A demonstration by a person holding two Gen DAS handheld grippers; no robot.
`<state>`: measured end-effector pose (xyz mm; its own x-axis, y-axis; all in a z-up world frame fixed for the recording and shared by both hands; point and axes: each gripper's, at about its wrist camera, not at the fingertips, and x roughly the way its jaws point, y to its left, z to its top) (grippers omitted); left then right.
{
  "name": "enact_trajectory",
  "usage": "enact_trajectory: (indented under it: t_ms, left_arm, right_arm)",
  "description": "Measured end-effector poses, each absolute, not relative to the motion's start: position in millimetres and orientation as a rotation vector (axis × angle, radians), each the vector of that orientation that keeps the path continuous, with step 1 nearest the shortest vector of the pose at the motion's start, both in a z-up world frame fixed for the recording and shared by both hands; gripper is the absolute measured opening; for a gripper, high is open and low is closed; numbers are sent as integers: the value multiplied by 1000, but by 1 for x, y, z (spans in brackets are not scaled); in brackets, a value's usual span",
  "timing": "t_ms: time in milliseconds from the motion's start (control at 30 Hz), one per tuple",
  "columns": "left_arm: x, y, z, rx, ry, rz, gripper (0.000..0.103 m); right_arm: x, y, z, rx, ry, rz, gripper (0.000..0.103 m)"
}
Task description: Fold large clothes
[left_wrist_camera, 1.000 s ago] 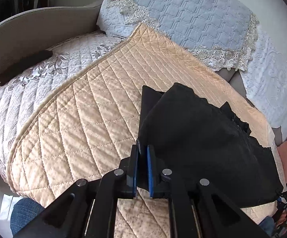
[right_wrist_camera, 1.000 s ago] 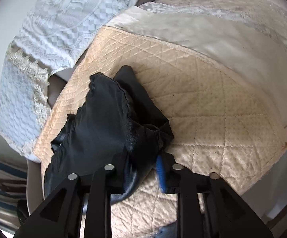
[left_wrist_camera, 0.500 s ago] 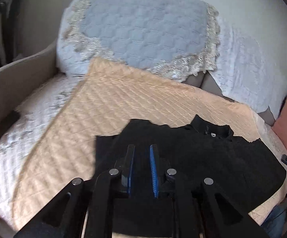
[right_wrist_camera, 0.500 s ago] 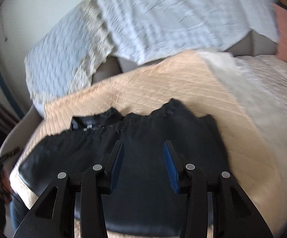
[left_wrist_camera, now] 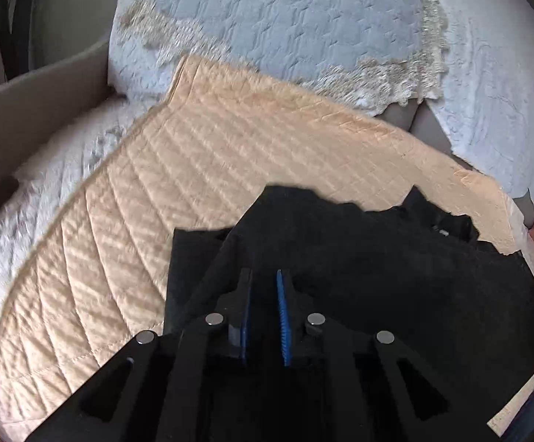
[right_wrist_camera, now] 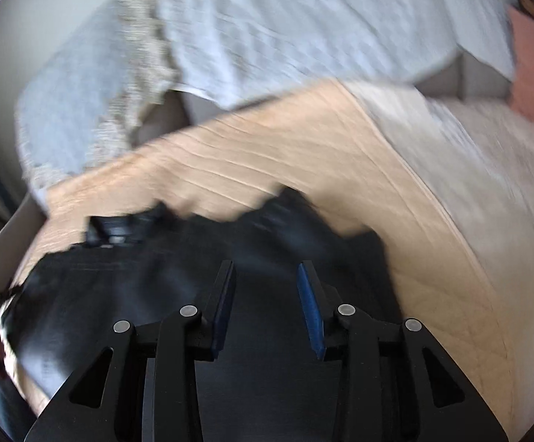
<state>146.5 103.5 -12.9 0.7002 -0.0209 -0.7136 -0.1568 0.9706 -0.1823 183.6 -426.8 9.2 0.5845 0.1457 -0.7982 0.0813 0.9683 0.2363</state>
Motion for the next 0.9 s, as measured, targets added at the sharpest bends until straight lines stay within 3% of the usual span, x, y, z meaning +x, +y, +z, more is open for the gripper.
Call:
enact_trajectory:
  t_ms: [133, 300, 367, 400, 433, 900]
  left_arm:
    - [171, 77, 13, -193, 716, 10, 30]
    - [234, 80, -34, -183, 852, 53, 31]
    - [241, 103, -52, -318, 881, 40, 24]
    - [240, 110, -53, -350, 873, 54, 13]
    - [238, 113, -53, -368, 869, 62, 11]
    - [236, 105, -56, -342, 869, 72, 11]
  right_arm:
    - [220, -403, -1, 244, 954, 115, 36]
    - [252, -434, -56, 331, 1087, 38, 34]
    - [252, -448, -62, 402, 1072, 35, 30]
    - [252, -449, -64, 411, 1068, 37, 30]
    - [253, -449, -66, 413, 1074, 36, 30]
    - [256, -450, -69, 410, 1090, 30, 31]
